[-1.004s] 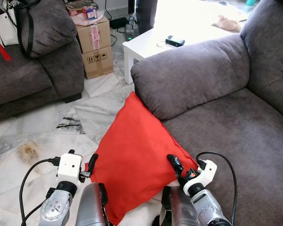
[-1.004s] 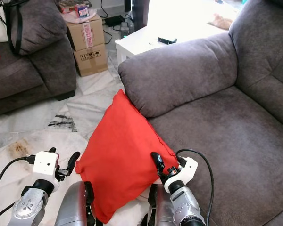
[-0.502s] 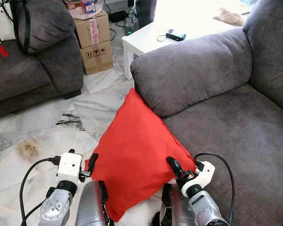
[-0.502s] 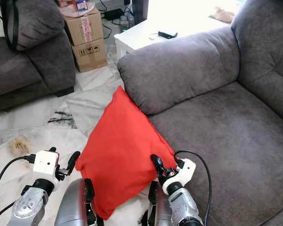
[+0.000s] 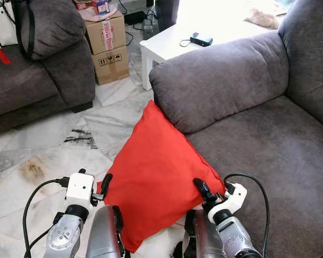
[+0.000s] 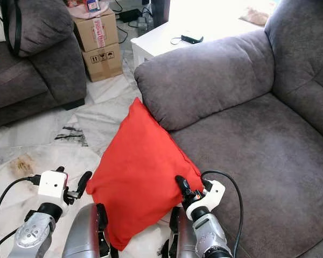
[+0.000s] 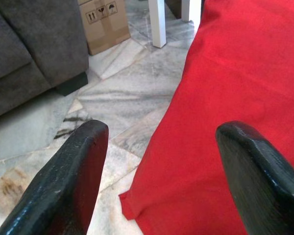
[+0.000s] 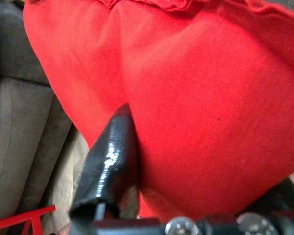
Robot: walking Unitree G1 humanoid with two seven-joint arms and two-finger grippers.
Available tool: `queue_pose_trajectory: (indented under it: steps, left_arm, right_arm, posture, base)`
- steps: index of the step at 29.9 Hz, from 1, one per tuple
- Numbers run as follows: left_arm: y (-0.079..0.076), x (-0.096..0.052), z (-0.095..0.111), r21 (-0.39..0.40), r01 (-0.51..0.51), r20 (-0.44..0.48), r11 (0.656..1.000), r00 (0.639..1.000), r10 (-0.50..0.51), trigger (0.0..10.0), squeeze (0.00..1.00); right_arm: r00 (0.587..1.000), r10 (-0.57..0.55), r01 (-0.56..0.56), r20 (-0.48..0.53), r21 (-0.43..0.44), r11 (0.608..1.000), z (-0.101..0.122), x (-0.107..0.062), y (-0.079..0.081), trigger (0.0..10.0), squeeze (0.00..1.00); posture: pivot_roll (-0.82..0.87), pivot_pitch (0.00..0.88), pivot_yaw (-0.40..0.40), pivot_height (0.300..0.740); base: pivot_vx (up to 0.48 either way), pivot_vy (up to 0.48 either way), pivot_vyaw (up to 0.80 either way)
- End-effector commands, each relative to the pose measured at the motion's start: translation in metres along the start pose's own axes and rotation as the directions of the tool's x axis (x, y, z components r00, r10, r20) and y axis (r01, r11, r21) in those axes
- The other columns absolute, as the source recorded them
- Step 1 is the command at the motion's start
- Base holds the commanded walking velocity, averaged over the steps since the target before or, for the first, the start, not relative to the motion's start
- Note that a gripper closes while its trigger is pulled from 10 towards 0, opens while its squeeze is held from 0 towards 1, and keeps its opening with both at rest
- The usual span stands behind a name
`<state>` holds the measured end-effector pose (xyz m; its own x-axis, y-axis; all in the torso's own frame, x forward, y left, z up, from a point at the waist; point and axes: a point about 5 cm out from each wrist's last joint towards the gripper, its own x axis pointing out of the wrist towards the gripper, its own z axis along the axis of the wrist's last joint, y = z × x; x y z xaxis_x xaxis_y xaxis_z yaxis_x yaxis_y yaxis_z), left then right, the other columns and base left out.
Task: Move the pillow to the sofa from floor
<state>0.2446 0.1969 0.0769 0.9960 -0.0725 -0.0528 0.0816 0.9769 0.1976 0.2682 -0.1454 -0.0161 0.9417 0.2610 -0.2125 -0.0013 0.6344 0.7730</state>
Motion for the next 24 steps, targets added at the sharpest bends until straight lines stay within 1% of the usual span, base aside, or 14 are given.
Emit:
queue_pose_trajectory:
  steps: [1, 5, 14, 16, 24]
  left_arm:
    - [-0.002, -0.003, -0.004, -0.002, 0.005, -0.014, 1.000, 1.000, -0.005, 10.0, 0.00]
    - [-0.003, -0.002, -0.004, -0.004, 0.005, -0.014, 1.000, 1.000, -0.005, 10.0, 0.00]
    - [-0.004, 0.004, -0.003, -0.005, 0.008, -0.009, 1.000, 1.000, -0.008, 10.0, 0.00]
    - [-0.004, 0.005, -0.003, -0.006, 0.007, -0.007, 1.000, 1.000, -0.007, 10.0, 0.00]
    - [-0.004, 0.009, -0.003, -0.007, 0.000, -0.002, 1.000, 1.000, 0.000, 10.0, 0.00]
  right_arm:
    - [1.000, -0.013, 0.013, 0.011, 0.014, 1.000, -0.001, -0.002, -0.002, 0.0, 0.00]
    - [1.000, -0.011, 0.011, 0.014, 0.012, 1.000, -0.001, -0.002, -0.002, 0.0, 0.00]
    - [0.999, 0.033, -0.033, 0.029, -0.005, 0.999, 0.003, 0.001, 0.003, 0.0, 0.00]
    - [0.998, 0.047, -0.046, 0.036, -0.029, 0.999, 0.005, 0.002, 0.005, 0.0, 0.00]
    - [0.998, 0.052, -0.049, 0.047, -0.059, 0.997, 0.010, 0.003, 0.005, 0.0, 0.00]
  posture:
    - [0.08, 0.212, -0.065, 0.591]
    - [0.08, 0.205, -0.063, 0.591]
    - [0.07, 0.184, -0.061, 0.591]
    - [0.07, 0.177, -0.062, 0.591]
    - [0.07, 0.158, -0.070, 0.591]
  base:
    - [0.000, 0.000, 0.00]
    - [0.000, 0.000, 0.00]
    - [0.000, 0.000, 0.00]
    - [0.000, 0.000, 0.00]
    - [0.000, 0.000, 0.00]
